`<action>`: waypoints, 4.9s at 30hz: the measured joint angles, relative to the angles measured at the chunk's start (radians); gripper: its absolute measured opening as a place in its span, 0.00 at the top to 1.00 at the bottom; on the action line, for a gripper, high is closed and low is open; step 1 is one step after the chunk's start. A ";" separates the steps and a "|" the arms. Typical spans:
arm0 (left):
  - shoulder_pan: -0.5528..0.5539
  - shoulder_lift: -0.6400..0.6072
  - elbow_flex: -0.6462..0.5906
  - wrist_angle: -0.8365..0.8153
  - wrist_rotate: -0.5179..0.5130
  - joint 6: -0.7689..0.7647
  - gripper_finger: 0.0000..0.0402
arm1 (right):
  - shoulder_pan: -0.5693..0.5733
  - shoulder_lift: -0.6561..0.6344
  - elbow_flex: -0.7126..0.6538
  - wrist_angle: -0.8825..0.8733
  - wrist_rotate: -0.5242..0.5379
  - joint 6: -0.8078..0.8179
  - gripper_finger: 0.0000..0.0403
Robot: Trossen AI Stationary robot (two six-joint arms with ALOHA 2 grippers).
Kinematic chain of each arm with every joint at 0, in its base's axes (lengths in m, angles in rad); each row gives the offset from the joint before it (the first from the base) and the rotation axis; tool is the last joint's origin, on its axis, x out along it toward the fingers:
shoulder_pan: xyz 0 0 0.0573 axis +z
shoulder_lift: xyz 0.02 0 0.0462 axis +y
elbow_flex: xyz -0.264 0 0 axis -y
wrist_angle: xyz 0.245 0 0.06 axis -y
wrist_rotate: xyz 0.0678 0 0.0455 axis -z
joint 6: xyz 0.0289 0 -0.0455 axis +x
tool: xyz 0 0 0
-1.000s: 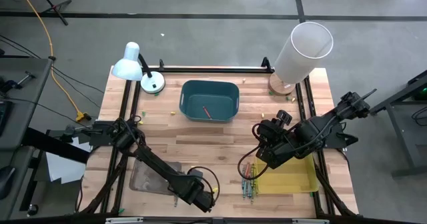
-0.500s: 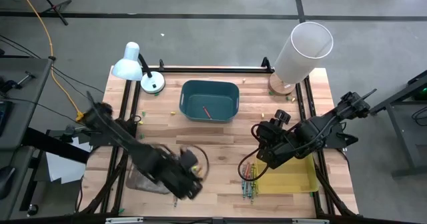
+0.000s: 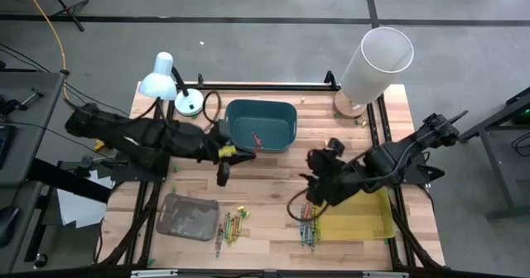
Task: Sort crayons
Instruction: Put the orange crayon into the blue bin, then put the blue crayon into the yellow bin
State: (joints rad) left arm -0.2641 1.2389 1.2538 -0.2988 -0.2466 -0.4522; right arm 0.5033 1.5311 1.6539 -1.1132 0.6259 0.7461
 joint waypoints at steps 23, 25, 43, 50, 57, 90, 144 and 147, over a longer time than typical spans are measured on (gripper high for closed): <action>0.391 -0.133 -0.291 0.101 0.277 0.100 1.00 | -0.231 -0.051 0.000 0.054 -0.064 -0.173 0.49; 0.446 -0.024 -0.210 -0.005 0.303 0.133 1.00 | -0.230 -0.078 0.000 -0.027 -0.028 -0.135 0.49; 0.650 0.698 0.090 -0.407 0.240 0.039 1.00 | -0.228 -0.153 0.000 -0.162 0.017 -0.013 0.49; 0.650 0.692 0.090 -0.401 0.231 0.043 0.92 | -0.228 -0.150 0.000 -0.161 0.020 -0.013 0.49; 0.650 0.623 0.090 -0.404 0.243 0.043 0.73 | -0.228 -0.150 0.000 -0.159 0.019 -0.020 0.49; 0.059 -0.473 -0.197 -0.180 -0.157 -0.005 0.62 | -0.169 0.422 0.000 0.033 -0.771 0.684 0.49; 0.060 -0.501 -0.197 -0.185 -0.108 0.098 0.62 | -0.144 0.690 0.004 0.034 -0.869 0.946 0.59; 0.060 -0.501 -0.197 -0.188 -0.108 0.098 0.62 | -0.145 0.698 0.005 0.048 -0.877 0.943 0.70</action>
State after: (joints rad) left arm -0.2043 0.7376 1.0573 -0.4866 -0.3550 -0.3546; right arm 0.3588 2.2295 1.6594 -1.0649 -0.2512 1.6895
